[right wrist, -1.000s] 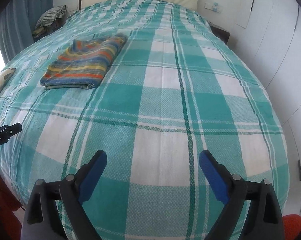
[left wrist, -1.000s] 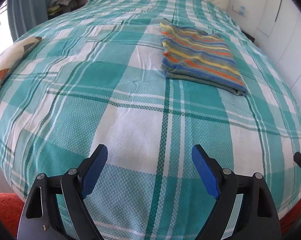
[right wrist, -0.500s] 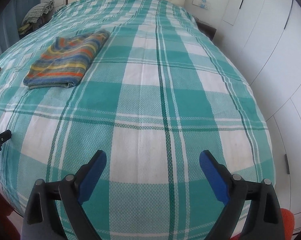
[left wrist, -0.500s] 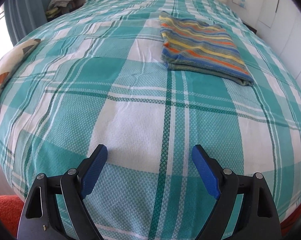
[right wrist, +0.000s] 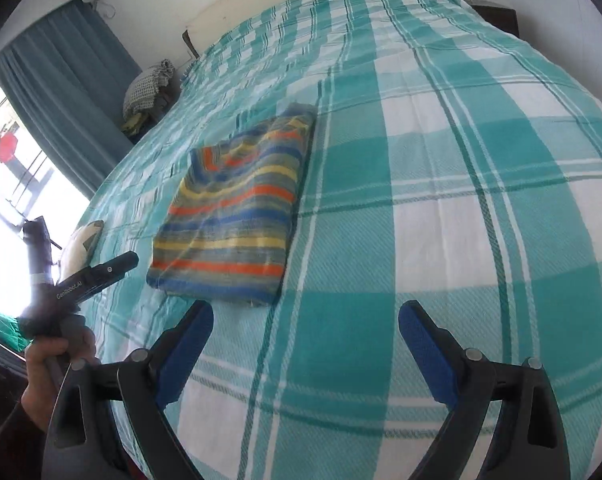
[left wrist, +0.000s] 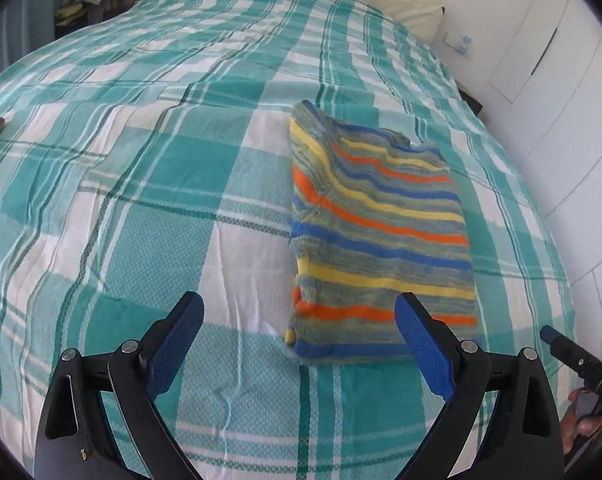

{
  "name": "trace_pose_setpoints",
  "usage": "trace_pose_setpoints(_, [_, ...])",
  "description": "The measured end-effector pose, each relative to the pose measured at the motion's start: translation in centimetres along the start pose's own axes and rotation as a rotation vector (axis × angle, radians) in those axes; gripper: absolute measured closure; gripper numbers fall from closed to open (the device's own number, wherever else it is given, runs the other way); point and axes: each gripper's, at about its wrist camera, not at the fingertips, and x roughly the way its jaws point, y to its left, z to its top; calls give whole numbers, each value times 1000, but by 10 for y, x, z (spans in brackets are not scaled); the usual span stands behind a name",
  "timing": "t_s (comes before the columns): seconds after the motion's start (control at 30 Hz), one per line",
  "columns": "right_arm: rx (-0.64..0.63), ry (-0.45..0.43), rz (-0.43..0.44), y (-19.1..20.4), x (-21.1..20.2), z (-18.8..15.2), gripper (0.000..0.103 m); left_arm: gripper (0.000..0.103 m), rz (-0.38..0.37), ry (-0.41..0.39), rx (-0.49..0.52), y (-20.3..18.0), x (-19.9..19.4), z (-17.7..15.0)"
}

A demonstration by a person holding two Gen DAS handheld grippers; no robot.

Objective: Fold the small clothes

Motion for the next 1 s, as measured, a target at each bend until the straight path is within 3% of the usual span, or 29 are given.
trace_pose_setpoints(0.13, [19,26,91,2,70,61,15,6,37,74,-15,9,59,40])
trace_pose_setpoints(0.27, [76,89,153,2,139,91,24,10,8,73,38,-3,81,56])
trace_pose_setpoints(0.3, [66,92,175,7,151,93,26,20,-7,83,56,-8,86,56])
trace_pose_setpoints(0.33, [43,91,182,14,160,94,47,55,-17,103,81,-15,92,56])
trace_pose_setpoints(0.37, [11,103,145,23,167,94,78,78,-34,131,100,-22,97,56])
trace_pose_setpoints(0.47, [-51,92,51,45,166,97,81,87,36,107,157,-42,88,58])
trace_pose_setpoints(0.73, [-73,15,133,66,76,116,82,88,-71,9,164,-66,-4,68])
trace_pose_setpoints(0.8, [-40,35,145,56,68,119,80,80,-66,21,156,-71,-6,64])
trace_pose_setpoints(0.83, [-31,65,128,49,71,117,73,67,-38,37,161,-73,2,60])
trace_pose_setpoints(0.87, [-25,99,85,39,76,117,54,48,20,54,170,-74,13,55])
trace_pose_setpoints(0.93, [-5,108,-34,16,69,105,33,44,129,61,188,-70,17,35])
trace_pose_setpoints(1.0, [-22,88,-77,2,43,88,33,41,184,28,216,-66,1,13])
